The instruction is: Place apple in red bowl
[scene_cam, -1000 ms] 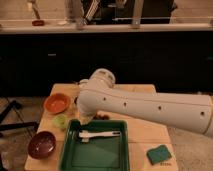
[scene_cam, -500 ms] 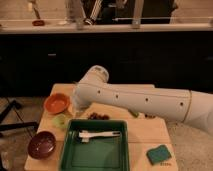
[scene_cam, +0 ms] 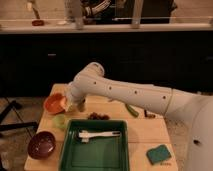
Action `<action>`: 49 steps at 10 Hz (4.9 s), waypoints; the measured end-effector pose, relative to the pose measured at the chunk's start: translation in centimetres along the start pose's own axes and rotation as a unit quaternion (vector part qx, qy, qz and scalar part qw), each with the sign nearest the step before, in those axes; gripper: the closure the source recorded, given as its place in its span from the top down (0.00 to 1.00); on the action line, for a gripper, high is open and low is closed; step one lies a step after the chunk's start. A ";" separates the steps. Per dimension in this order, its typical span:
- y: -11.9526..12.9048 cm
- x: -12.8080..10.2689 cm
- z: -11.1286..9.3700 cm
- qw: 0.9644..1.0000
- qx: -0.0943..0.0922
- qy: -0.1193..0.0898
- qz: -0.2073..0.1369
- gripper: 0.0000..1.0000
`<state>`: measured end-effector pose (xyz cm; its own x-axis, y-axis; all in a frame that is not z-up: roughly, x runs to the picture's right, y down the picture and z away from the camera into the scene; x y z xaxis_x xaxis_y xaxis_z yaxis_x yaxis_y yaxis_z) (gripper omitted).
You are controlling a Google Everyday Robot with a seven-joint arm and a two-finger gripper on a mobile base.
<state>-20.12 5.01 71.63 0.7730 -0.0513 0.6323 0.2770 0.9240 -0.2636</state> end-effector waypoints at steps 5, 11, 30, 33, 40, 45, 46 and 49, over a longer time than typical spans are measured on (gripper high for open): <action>-3.7 0.2 3.9 0.998 0.014 -0.054 0.009 0.00; -7.1 -0.5 10.7 0.996 0.002 -0.084 0.016 0.00; -7.8 2.0 16.1 0.994 -0.027 -0.088 0.052 0.02; -7.8 2.0 16.1 0.994 -0.027 -0.089 0.052 0.02; -7.8 2.0 16.1 0.994 -0.027 -0.089 0.052 0.37; -7.8 2.0 16.1 0.994 -0.027 -0.089 0.052 0.79; -7.8 2.0 16.1 0.994 -0.027 -0.089 0.052 0.80; -7.8 2.0 16.1 0.994 -0.027 -0.089 0.052 0.80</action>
<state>-29.94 3.80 86.64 0.6876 0.1150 0.7169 0.2351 0.8989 -0.3696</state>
